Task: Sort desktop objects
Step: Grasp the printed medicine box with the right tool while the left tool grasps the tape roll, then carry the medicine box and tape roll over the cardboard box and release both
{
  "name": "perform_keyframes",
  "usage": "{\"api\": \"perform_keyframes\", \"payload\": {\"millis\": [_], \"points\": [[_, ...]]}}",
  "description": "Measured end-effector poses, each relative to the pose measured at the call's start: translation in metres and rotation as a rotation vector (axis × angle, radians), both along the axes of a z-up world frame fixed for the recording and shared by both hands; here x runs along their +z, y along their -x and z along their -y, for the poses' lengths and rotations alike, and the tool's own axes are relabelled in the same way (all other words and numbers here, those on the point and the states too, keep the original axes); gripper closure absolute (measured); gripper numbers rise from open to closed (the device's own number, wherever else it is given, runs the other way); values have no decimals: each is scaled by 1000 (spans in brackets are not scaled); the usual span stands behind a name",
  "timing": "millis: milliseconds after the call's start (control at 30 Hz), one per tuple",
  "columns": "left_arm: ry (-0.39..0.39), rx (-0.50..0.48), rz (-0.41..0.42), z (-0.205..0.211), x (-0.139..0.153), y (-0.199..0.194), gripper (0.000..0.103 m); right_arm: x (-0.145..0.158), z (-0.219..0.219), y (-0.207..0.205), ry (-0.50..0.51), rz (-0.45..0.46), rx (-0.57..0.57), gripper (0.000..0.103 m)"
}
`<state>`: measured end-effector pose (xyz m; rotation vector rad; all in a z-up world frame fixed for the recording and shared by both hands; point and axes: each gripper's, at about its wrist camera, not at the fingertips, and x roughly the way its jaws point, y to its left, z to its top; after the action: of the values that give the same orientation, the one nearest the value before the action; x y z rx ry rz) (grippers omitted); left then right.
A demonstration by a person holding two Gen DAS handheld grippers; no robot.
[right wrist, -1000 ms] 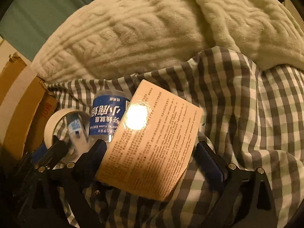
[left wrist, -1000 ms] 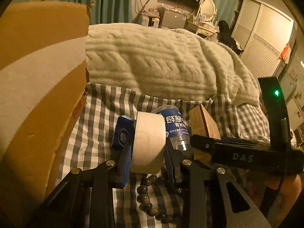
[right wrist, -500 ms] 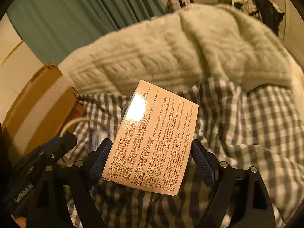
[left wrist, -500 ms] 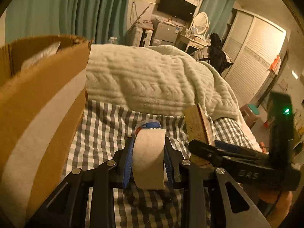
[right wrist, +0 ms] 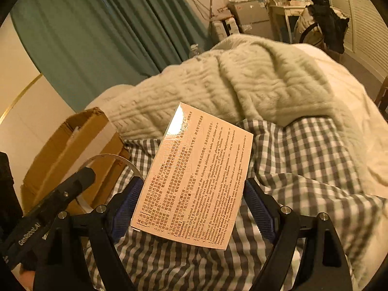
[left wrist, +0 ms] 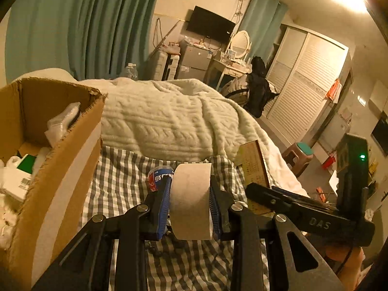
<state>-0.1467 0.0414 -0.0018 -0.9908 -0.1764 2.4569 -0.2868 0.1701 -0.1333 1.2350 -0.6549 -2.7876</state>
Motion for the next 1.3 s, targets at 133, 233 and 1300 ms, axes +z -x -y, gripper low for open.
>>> {"api": "perform_keyframes", "payload": {"millis": [133,233,1300], "points": [[14,4,-24,2,17,-11,73,24,9,-19,-34,-39,20,19],[35,20,-62,7,36,-21,73,42,25,-29,-65,-70,44,19],[117,346,-19,165,50,-14,71,-44,194,-59,-249,228,518,10]]}}
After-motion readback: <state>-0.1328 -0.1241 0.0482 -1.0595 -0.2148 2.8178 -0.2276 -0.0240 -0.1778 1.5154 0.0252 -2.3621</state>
